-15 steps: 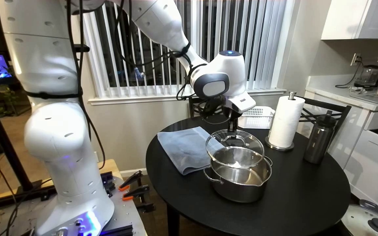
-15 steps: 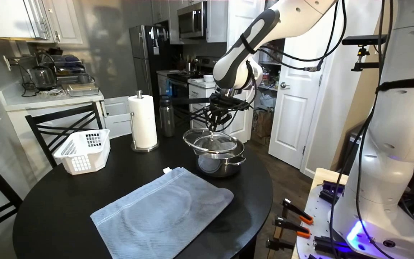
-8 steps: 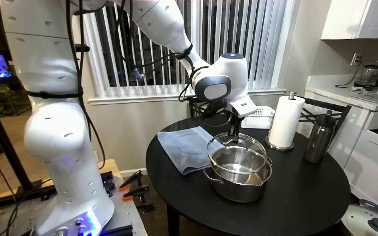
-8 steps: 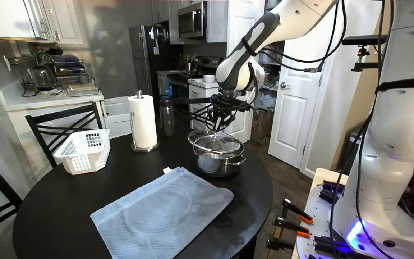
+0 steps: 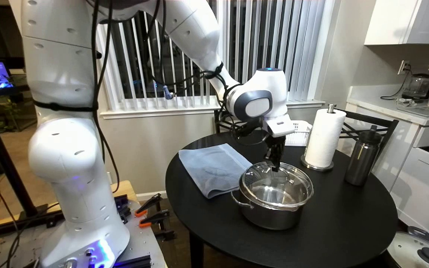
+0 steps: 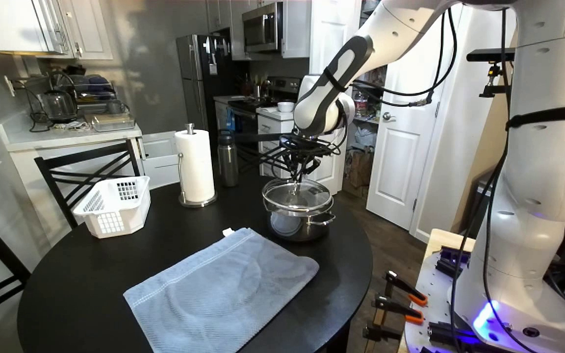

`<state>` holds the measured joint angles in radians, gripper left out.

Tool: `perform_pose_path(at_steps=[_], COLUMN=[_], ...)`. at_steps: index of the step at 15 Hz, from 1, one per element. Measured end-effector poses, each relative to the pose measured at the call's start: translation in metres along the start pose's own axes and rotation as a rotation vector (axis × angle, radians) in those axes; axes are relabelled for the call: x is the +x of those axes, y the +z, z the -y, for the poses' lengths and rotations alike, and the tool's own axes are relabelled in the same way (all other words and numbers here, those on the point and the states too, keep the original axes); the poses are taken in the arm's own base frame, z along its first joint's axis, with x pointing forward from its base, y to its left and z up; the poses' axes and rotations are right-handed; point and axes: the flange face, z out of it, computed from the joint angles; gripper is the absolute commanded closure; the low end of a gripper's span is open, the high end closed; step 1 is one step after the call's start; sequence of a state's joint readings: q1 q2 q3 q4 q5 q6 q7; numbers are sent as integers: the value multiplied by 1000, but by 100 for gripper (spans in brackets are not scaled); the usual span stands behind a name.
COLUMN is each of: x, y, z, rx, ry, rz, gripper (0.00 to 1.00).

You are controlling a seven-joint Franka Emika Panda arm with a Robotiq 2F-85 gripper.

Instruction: Put the lid on the pot

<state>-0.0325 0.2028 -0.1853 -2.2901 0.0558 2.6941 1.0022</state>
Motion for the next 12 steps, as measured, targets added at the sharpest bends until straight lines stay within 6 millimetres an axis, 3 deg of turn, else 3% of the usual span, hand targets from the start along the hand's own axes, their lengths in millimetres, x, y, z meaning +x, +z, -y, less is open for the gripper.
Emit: perform_pose_path(at_steps=[7,12], x=[-16,-26], y=[6,2], z=[35,44], rx=[-67,-153], ry=[2,-18], rz=[-5,38], gripper=[96,96])
